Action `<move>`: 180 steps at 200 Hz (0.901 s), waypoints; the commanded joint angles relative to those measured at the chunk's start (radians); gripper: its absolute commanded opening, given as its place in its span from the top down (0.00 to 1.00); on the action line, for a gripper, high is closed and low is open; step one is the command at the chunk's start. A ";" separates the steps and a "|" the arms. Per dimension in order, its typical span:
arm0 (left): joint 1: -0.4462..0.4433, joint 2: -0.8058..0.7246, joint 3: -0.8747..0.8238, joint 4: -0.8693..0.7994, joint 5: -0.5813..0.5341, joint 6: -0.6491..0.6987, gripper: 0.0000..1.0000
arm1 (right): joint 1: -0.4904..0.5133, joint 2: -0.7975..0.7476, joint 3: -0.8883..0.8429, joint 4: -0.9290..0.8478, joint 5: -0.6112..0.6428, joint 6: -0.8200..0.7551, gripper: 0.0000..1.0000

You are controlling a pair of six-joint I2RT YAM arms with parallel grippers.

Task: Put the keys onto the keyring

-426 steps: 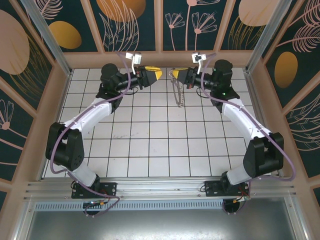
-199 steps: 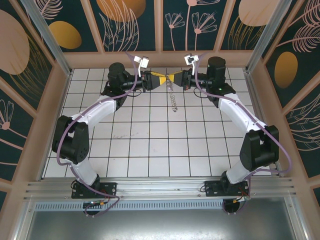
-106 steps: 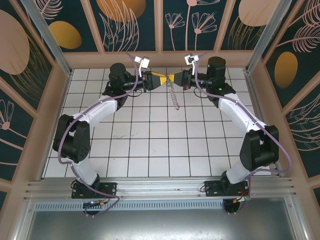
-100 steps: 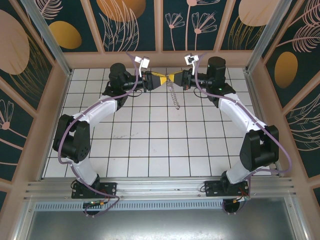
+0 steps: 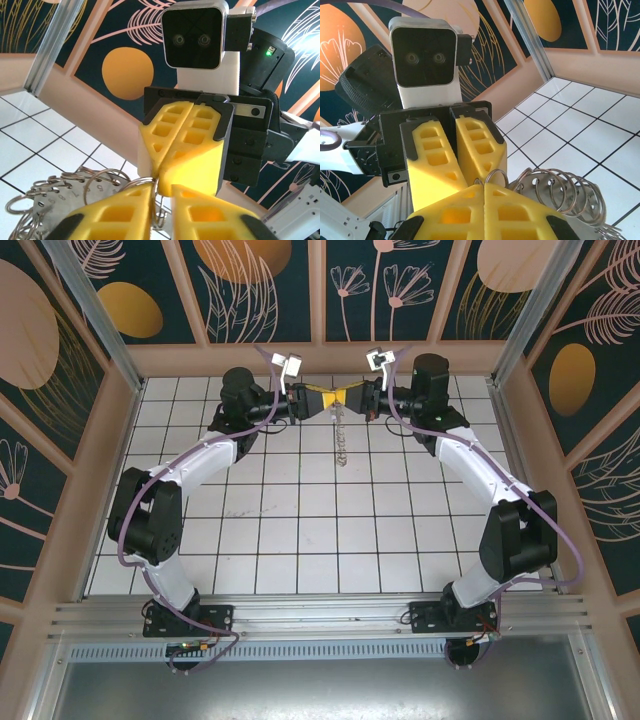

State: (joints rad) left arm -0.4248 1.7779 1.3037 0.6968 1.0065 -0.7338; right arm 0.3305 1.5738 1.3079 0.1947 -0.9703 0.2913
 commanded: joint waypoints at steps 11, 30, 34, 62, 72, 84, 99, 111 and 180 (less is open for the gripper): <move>-0.005 -0.003 0.009 0.054 -0.005 0.003 0.89 | 0.010 -0.009 0.010 0.023 -0.013 -0.033 1.00; -0.005 -0.006 0.005 0.058 -0.006 0.003 0.95 | 0.010 -0.008 0.009 0.019 -0.010 -0.039 1.00; -0.006 -0.006 0.003 0.059 -0.005 0.003 0.96 | 0.011 -0.008 0.010 0.016 -0.010 -0.040 1.00; -0.006 -0.011 -0.005 0.073 -0.005 0.002 1.00 | 0.008 -0.008 0.012 0.003 -0.007 -0.050 1.00; -0.007 -0.014 -0.009 0.081 -0.006 0.001 1.00 | 0.008 -0.010 0.014 0.003 -0.016 -0.052 1.00; -0.006 -0.015 -0.014 0.093 -0.006 -0.005 1.00 | 0.008 -0.021 0.009 0.004 -0.001 -0.047 0.94; -0.004 -0.019 -0.018 0.107 -0.007 -0.011 1.00 | -0.001 -0.055 -0.018 0.027 0.032 -0.034 0.77; -0.005 -0.024 -0.020 0.117 -0.007 -0.016 1.00 | -0.014 -0.091 -0.059 0.063 0.051 -0.011 0.71; -0.006 -0.058 -0.037 0.202 0.012 -0.087 1.00 | -0.017 -0.289 -0.410 0.346 0.244 0.085 0.51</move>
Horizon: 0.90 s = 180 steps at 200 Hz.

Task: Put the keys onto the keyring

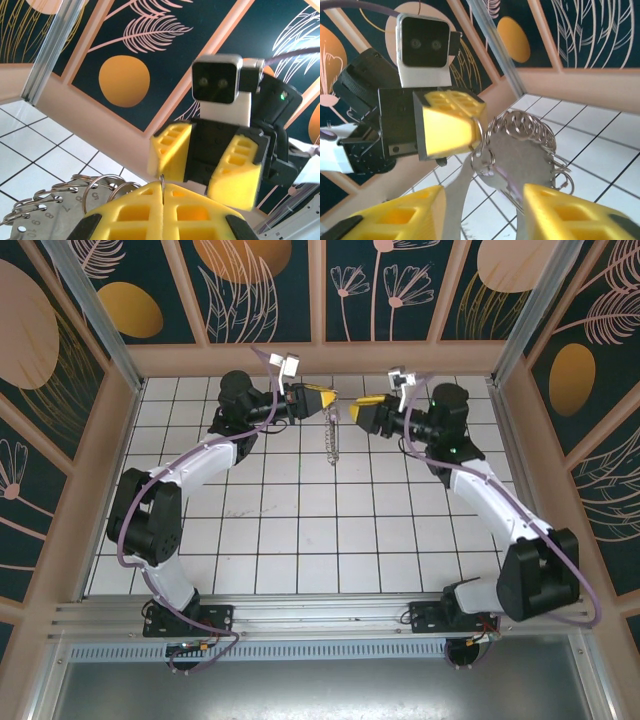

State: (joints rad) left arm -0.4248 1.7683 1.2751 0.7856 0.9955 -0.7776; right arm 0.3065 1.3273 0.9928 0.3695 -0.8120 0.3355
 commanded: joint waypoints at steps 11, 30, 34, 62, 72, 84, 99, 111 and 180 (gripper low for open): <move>-0.005 -0.049 -0.012 0.125 0.026 -0.055 1.00 | 0.015 -0.048 -0.123 0.218 0.093 0.050 0.49; -0.006 -0.085 -0.016 0.135 0.028 -0.067 1.00 | 0.042 -0.042 -0.141 0.255 0.104 0.051 0.48; -0.006 -0.087 -0.016 0.138 0.030 -0.070 1.00 | 0.049 -0.041 -0.141 0.255 0.108 0.046 0.48; -0.009 -0.096 -0.020 0.150 0.040 -0.084 1.00 | 0.096 -0.022 -0.117 0.249 0.114 0.002 0.47; -0.011 -0.100 -0.022 0.150 0.044 -0.085 1.00 | 0.112 -0.016 -0.104 0.242 0.114 -0.018 0.47; -0.014 -0.101 -0.023 0.152 0.048 -0.086 1.00 | 0.131 -0.010 -0.086 0.228 0.114 -0.041 0.46; -0.017 -0.103 -0.023 0.156 0.053 -0.088 1.00 | 0.147 -0.001 -0.067 0.211 0.116 -0.062 0.46; -0.020 -0.102 -0.023 0.158 0.060 -0.090 1.00 | 0.154 0.006 -0.054 0.201 0.123 -0.073 0.46; -0.024 -0.106 -0.024 0.165 0.075 -0.095 1.00 | 0.161 0.010 -0.049 0.208 0.089 -0.068 0.67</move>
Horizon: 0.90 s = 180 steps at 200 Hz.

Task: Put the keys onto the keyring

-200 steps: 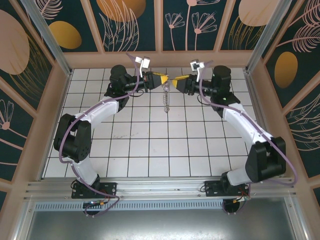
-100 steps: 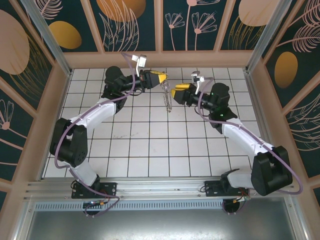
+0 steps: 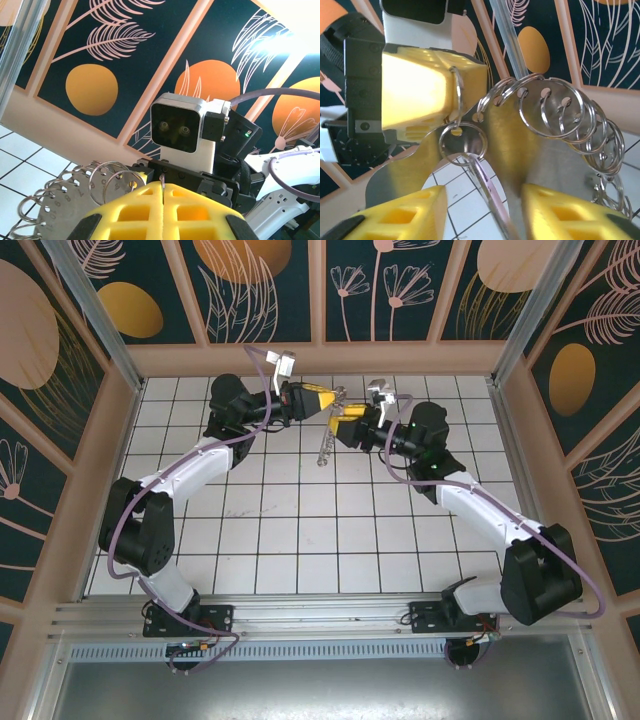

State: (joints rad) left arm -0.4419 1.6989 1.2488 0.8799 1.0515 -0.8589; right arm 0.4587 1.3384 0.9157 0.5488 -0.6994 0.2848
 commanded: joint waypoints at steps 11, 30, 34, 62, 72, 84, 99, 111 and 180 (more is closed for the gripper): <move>-0.007 -0.035 0.004 0.073 0.019 -0.014 1.00 | 0.011 -0.010 0.018 0.029 -0.027 -0.018 0.75; -0.007 -0.032 0.009 0.072 0.016 -0.015 1.00 | 0.011 -0.030 0.000 0.027 -0.029 -0.022 0.88; -0.006 -0.032 0.010 0.073 0.016 -0.016 1.00 | 0.012 -0.035 -0.004 0.025 -0.029 -0.022 0.91; -0.007 -0.030 0.013 0.073 0.014 -0.015 1.00 | 0.012 -0.062 -0.018 0.005 -0.028 -0.031 1.00; -0.007 -0.030 0.014 0.073 0.013 -0.015 1.00 | 0.012 -0.071 -0.023 -0.005 -0.023 -0.037 1.00; -0.008 -0.031 0.013 0.073 0.012 -0.013 1.00 | 0.012 -0.082 -0.029 -0.013 -0.013 -0.042 1.00; -0.007 -0.032 0.014 0.073 0.009 -0.011 1.00 | 0.011 -0.096 -0.038 -0.012 -0.005 -0.042 1.00; -0.008 -0.033 0.014 0.073 0.005 -0.010 1.00 | 0.012 -0.102 -0.046 -0.003 -0.013 -0.034 1.00; -0.008 -0.035 0.009 0.093 -0.010 -0.023 1.00 | 0.071 -0.039 -0.023 0.004 -0.017 -0.027 1.00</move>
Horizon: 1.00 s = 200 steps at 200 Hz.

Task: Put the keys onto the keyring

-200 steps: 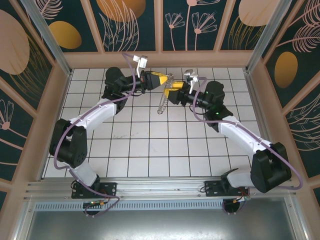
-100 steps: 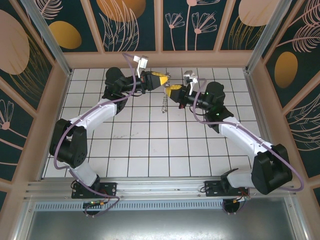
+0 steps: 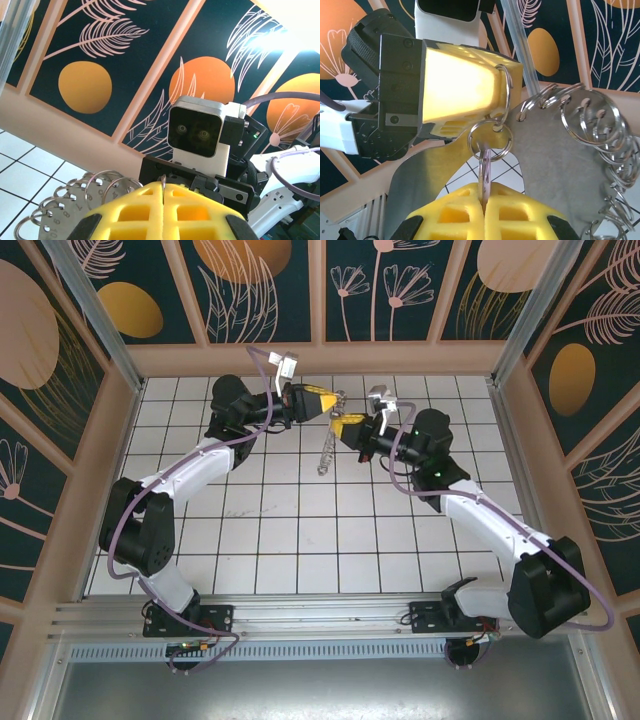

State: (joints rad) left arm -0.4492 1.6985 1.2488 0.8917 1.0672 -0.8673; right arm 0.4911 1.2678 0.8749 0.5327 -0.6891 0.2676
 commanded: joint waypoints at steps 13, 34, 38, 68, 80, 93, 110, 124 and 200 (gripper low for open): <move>0.000 -0.034 0.006 0.084 -0.027 -0.015 1.00 | 0.046 0.053 0.034 0.004 -0.025 -0.016 1.00; 0.000 -0.034 0.000 0.088 -0.027 -0.016 1.00 | 0.050 0.077 0.055 -0.017 -0.018 -0.022 1.00; 0.000 -0.035 -0.002 0.089 -0.028 -0.016 1.00 | 0.050 0.078 0.057 -0.019 -0.015 -0.024 1.00; 0.000 -0.039 -0.014 0.091 -0.032 -0.008 1.00 | 0.049 0.062 0.064 -0.061 0.023 -0.043 1.00; 0.000 -0.043 -0.015 0.071 -0.033 0.010 1.00 | 0.046 0.049 0.068 -0.094 0.038 -0.059 1.00; 0.000 -0.049 -0.015 0.038 -0.035 0.041 1.00 | 0.041 0.030 0.075 -0.141 0.051 -0.080 1.00; 0.000 -0.057 -0.018 0.000 -0.038 0.076 1.00 | 0.031 0.004 0.082 -0.206 0.068 -0.107 1.00; 0.000 -0.062 -0.022 -0.024 -0.040 0.100 1.00 | 0.022 -0.016 0.095 -0.266 0.078 -0.128 1.00; -0.001 -0.068 -0.037 -0.048 -0.040 0.133 1.00 | -0.003 -0.048 0.179 -0.486 0.128 -0.219 1.00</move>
State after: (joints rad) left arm -0.4473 1.6676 1.2156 0.8207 1.0378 -0.7639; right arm 0.4957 1.2354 1.0012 0.1471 -0.5819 0.1028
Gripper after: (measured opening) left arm 0.045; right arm 0.049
